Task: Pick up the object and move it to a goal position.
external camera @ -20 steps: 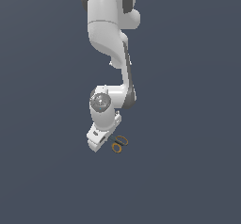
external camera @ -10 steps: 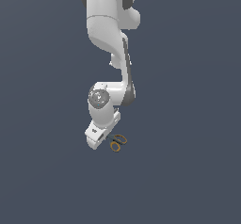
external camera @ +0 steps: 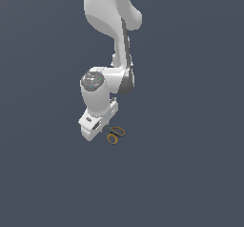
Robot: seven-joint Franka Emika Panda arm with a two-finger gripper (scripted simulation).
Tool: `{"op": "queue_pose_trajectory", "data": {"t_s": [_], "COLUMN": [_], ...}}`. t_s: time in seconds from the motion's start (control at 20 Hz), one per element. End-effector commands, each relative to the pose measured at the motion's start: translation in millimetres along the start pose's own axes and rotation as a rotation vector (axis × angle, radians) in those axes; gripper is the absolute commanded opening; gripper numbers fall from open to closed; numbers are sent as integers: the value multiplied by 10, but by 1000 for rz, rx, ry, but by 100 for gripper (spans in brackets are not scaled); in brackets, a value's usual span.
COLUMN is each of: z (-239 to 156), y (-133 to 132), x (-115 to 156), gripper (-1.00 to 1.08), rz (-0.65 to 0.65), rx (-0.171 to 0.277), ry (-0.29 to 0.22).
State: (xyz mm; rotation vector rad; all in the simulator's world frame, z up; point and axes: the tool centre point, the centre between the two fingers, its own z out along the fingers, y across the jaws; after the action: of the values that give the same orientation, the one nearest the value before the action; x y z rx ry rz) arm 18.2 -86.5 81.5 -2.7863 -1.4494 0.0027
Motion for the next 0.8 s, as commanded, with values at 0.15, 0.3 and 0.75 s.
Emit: {"op": "queue_pose_trajectory", "data": {"t_s": [0.15,0.3,0.75], "z": [-475,-683,-1047], "y": [-58,-80,-111], "x": [-207,-299,-451], "gripper": [-100,-100,-100], "rz": [0,1,1], "rx": [-2,-2,-2], "ry": [1,0,1]}}
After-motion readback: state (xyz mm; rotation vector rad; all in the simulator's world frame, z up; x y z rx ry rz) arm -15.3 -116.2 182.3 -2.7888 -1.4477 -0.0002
